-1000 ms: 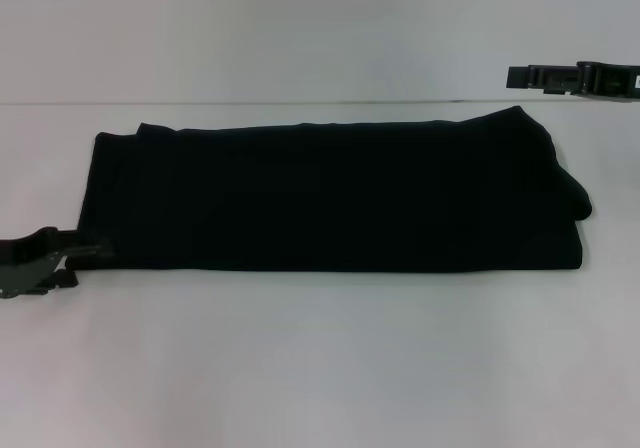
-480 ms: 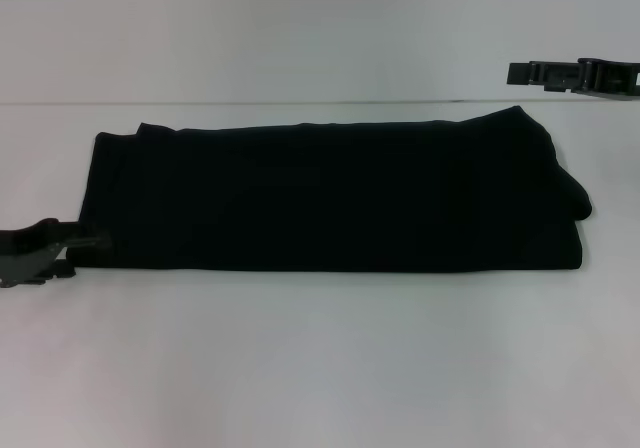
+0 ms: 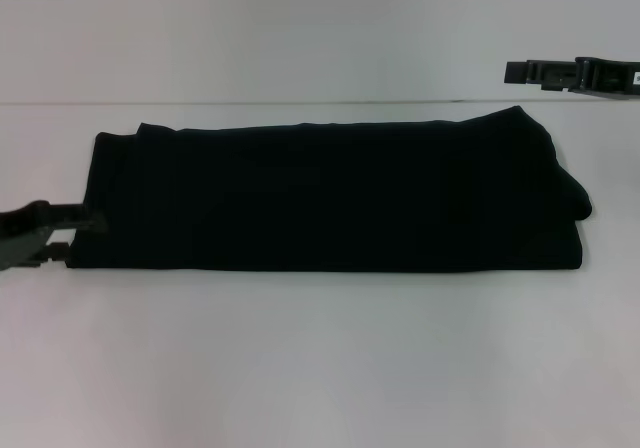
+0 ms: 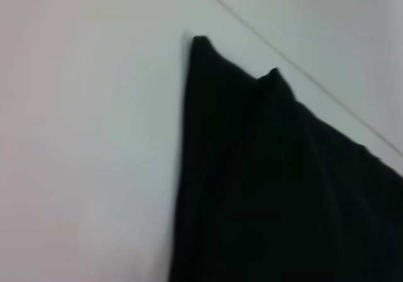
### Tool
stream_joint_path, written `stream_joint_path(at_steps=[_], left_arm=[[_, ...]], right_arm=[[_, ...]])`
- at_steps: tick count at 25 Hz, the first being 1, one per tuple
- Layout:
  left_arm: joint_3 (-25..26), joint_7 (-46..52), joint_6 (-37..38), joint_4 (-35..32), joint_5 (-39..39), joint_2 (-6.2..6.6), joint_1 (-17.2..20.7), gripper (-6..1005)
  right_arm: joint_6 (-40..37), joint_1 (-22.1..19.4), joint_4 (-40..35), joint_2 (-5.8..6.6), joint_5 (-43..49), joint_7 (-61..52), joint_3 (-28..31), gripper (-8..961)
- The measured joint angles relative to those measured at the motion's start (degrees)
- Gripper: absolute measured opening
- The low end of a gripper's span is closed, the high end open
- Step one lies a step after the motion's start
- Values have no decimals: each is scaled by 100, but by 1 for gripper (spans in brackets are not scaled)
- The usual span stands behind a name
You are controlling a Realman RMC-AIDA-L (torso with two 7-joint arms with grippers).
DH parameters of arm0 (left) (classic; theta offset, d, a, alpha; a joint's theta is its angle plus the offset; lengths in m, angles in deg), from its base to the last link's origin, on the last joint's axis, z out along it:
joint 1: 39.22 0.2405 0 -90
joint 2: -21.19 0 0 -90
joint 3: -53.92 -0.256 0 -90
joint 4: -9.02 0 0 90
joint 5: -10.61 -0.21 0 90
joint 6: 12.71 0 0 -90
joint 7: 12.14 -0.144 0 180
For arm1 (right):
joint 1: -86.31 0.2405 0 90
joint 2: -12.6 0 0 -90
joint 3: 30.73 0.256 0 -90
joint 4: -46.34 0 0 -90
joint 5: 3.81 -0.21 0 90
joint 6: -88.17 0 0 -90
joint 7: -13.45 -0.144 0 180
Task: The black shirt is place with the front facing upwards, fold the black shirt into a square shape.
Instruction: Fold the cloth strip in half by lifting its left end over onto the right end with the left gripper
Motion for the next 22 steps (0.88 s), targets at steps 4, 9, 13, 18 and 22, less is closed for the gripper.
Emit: stream_joint_path(at_steps=[4, 9, 13, 18, 22], left_arm=[[78, -162, 393, -349, 317, -40, 113, 798], [71, -179, 418, -366, 415, 0, 177, 798], [31, -44, 416, -260, 353, 58, 176, 798], [10, 247, 383, 85, 222, 84, 105, 797], [39, 635, 343, 252, 219, 120, 84, 797]], right_arm=[[40, 15, 0, 0, 41, 26, -77, 910], [10, 15, 0, 23, 46, -41, -98, 912], [-17, 15, -9, 36, 49, -83, -120, 910], [-28, 67, -86, 14, 49, -97, -126, 911], [-27, 126, -168, 0, 45, -98, -127, 910]])
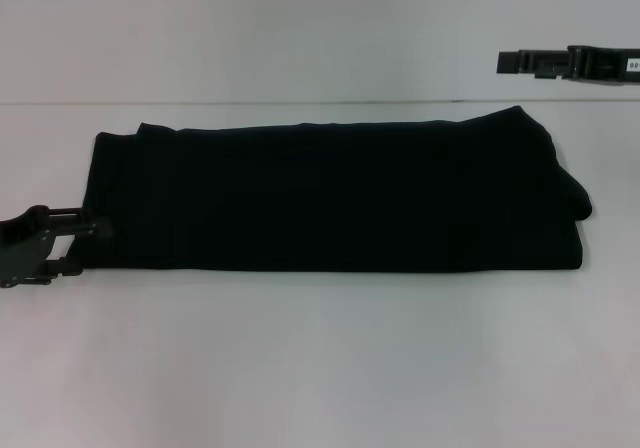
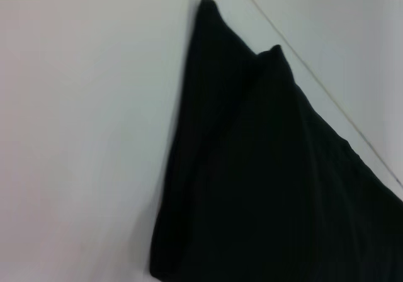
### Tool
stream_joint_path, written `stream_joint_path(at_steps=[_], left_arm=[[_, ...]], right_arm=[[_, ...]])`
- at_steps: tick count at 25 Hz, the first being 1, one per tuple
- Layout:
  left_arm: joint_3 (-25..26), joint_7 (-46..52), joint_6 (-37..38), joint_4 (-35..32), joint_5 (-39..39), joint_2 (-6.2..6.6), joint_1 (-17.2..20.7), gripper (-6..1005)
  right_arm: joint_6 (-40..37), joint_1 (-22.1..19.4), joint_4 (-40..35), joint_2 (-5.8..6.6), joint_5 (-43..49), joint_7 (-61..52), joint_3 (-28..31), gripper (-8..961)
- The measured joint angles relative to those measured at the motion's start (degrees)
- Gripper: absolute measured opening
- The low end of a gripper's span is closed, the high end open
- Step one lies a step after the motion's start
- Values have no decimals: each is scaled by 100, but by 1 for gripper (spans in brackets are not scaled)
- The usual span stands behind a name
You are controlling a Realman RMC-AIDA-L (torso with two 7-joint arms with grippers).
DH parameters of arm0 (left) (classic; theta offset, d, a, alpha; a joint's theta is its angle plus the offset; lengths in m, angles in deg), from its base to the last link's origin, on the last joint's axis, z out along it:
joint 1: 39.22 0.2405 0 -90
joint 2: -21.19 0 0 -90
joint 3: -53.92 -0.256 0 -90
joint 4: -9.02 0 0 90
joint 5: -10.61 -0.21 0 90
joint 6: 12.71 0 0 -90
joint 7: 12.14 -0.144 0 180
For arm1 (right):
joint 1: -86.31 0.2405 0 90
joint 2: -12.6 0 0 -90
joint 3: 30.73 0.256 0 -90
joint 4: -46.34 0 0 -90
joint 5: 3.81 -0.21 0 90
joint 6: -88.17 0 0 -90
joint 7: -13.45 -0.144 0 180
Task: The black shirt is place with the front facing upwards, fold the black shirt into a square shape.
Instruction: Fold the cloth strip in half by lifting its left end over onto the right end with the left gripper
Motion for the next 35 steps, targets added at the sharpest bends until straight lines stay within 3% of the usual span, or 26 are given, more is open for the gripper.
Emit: stream_joint_path(at_steps=[13, 35], left_arm=[[-20, 788, -249, 308, -2, 15, -87, 797], [-41, 807, -757, 483, -155, 7, -122, 798]], right_arm=[[88, 79, -66, -28, -23, 133, 22, 908], [235, 86, -114, -40, -27, 194, 53, 908]])
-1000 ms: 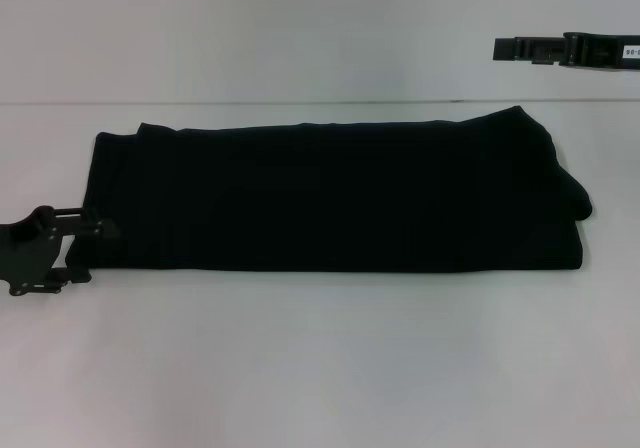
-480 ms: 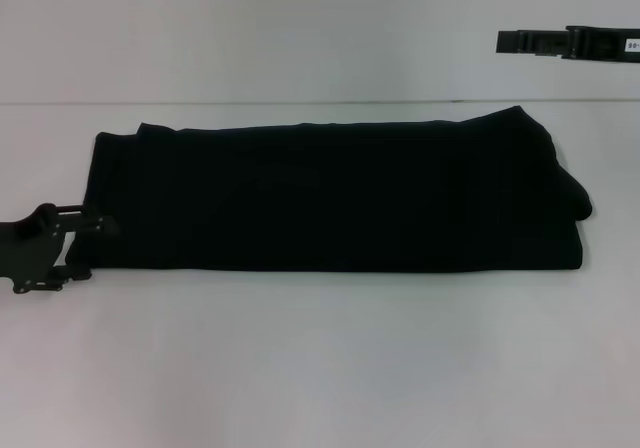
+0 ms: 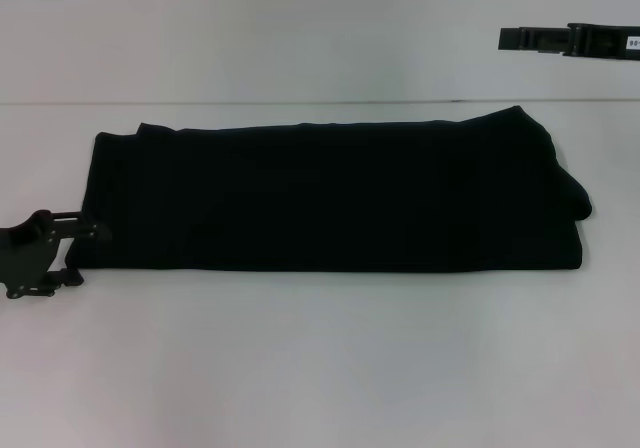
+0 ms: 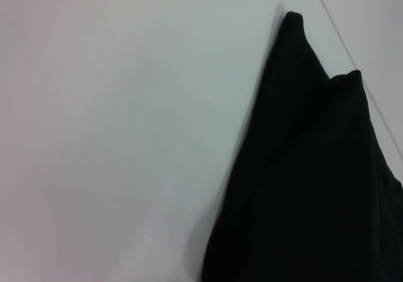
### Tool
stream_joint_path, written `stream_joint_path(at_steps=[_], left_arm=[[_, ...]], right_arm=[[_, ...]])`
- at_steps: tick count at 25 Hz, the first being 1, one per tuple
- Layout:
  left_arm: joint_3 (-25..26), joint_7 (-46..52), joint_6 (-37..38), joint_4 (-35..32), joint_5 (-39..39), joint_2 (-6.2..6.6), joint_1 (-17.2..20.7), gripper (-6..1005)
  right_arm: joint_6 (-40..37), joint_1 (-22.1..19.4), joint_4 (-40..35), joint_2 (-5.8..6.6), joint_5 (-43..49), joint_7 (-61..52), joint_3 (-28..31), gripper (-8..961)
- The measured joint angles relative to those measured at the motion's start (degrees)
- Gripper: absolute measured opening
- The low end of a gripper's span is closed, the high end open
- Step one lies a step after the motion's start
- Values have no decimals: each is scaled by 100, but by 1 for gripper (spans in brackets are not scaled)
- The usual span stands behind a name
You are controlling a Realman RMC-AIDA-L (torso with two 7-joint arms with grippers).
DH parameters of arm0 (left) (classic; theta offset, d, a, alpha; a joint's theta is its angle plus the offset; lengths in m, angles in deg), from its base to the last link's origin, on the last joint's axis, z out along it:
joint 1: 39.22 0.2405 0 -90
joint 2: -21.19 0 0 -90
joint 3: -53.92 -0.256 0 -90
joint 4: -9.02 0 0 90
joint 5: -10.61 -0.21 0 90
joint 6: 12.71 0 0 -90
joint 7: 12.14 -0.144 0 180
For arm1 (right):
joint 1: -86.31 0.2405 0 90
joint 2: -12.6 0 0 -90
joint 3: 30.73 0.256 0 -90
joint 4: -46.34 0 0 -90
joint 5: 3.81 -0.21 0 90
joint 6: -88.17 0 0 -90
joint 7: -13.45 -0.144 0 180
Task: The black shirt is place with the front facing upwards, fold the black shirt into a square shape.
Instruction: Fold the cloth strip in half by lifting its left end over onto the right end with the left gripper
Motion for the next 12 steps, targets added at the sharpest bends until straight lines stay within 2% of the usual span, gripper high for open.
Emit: stream_joint_path(at_steps=[12], left_arm=[[-17, -24, -126, 11, -48, 1, -2, 797]], right_arm=[[2, 5, 0, -13, -46, 2, 0, 909]])
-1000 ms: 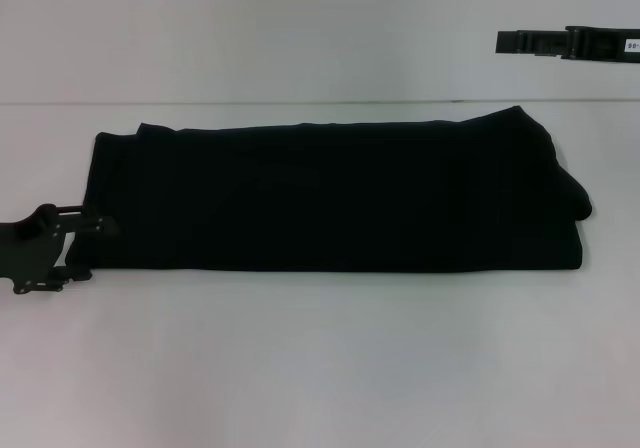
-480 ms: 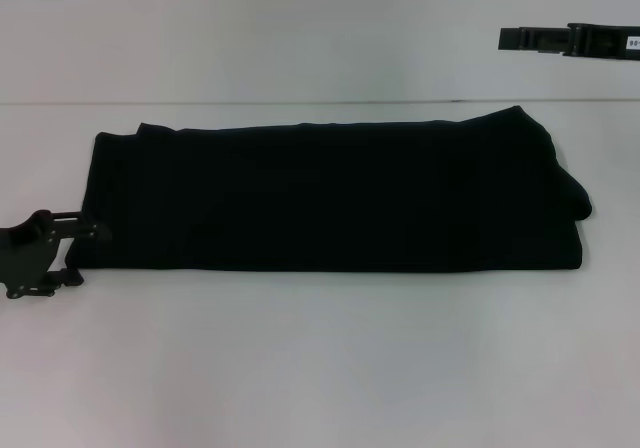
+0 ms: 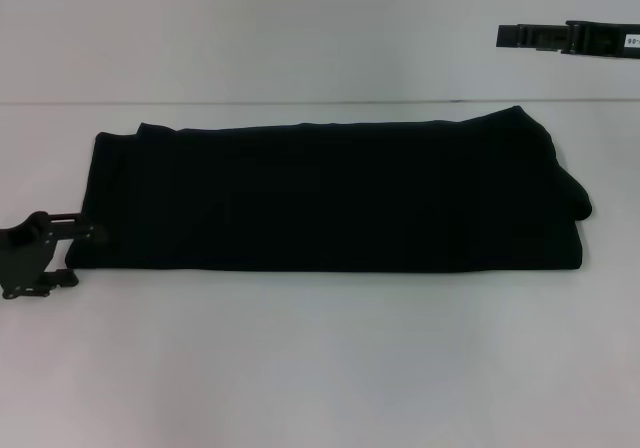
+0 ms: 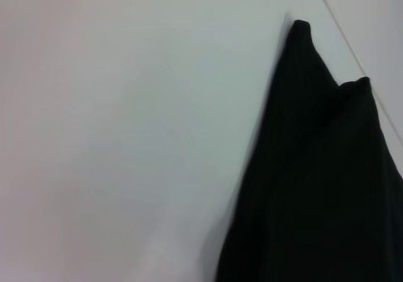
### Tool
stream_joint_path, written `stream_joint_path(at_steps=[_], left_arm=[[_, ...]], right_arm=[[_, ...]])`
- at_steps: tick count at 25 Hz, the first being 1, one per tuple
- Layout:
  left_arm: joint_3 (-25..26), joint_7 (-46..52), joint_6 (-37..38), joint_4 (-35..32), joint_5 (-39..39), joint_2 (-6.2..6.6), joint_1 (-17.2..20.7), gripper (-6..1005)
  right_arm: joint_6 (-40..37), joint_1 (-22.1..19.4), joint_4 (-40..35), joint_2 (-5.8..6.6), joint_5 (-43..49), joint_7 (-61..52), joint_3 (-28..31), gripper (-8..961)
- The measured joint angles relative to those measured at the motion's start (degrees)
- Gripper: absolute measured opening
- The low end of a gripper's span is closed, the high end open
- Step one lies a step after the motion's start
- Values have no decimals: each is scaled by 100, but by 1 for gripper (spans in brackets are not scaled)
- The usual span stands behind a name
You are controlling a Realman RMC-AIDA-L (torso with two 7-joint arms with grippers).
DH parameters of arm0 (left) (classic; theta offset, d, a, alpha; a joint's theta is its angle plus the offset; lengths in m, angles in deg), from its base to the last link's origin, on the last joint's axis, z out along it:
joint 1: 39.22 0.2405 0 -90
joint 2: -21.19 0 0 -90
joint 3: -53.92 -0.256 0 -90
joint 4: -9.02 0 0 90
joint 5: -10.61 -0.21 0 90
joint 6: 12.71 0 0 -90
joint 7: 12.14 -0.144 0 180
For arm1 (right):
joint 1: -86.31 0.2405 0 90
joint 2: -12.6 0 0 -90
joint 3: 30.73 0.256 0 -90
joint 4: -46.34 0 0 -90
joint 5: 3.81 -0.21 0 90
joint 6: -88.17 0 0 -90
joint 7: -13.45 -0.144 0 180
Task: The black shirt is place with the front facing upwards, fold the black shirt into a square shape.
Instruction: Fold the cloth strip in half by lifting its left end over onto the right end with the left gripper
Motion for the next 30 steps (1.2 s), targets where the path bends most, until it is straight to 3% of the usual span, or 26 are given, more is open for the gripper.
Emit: stream_joint_path(at_steps=[30], left_arm=[[-70, -83, -336, 60, 4, -43, -197, 797]], right_arm=[[-31, -12, -9, -26, -11, -2, 1, 908]])
